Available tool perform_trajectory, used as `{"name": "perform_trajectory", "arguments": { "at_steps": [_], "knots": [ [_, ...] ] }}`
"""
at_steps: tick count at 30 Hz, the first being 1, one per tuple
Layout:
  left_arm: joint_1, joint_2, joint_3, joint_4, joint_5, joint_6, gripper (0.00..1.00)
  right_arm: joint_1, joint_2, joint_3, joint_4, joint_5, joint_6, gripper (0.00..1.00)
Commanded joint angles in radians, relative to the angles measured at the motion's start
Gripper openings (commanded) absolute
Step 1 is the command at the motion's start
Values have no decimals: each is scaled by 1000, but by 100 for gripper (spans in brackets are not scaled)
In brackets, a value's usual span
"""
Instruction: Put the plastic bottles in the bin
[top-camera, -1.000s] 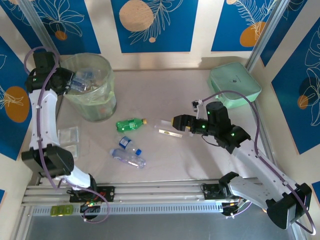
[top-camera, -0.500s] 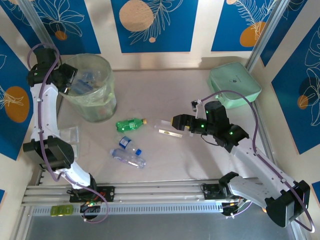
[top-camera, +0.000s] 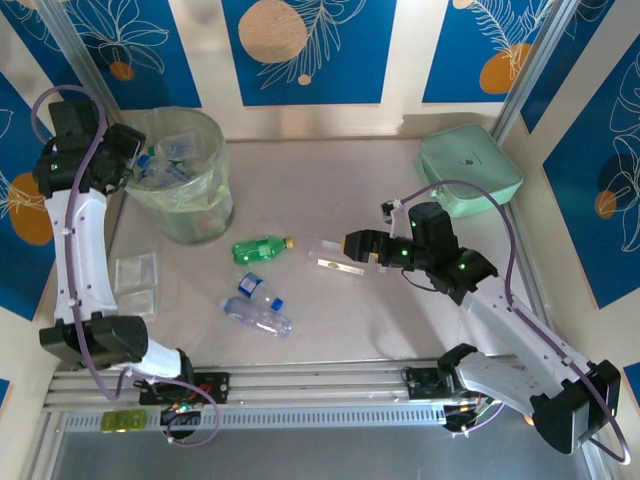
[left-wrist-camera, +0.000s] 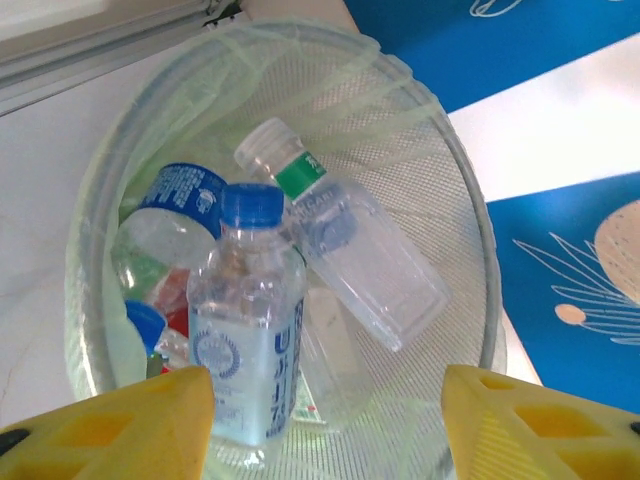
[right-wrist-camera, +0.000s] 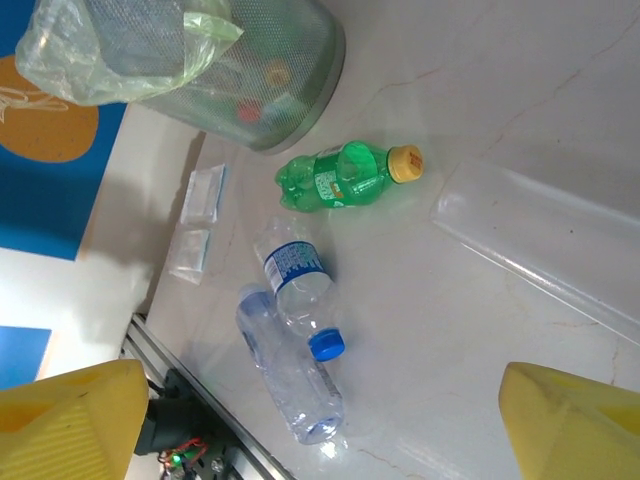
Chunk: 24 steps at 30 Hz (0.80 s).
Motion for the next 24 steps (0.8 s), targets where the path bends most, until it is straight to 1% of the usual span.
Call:
{"name": "perform_trajectory", "arguments": {
  "at_steps": [1,3,5,7,9,11,14,18,21,24],
  "knots": [
    [-101,-85,-76,-22,-62,5,62,32,19,52,-43,12,-70,90],
    [-189,-138,-145,-34,-152,-20,62,57,40,64,-66,51,-105,90],
    [-275,-186,-239,-14,-181,-56,62,76,78,86,-99,93,-141,90],
    [-362,-226,-345,29,-179,-87,62,91,133,124,-146,144,-171,89],
    [-422,-250,-429,67,-154,-103,62,109,182,158,-184,193,-191,89],
    [-470,-263,-485,76,-144,-102,62,130,227,187,-208,217,-206,89],
    [-504,-288,-546,57,-141,-95,64,168,290,226,-223,256,-229,89],
    [-506,-376,-658,67,-163,-83,67,192,397,295,-233,292,-285,89],
    [-507,-434,-730,89,-154,-69,68,176,505,361,-254,351,-329,91],
    [-506,-465,-764,94,-133,-48,68,132,621,427,-272,346,-338,94]
  ]
}}
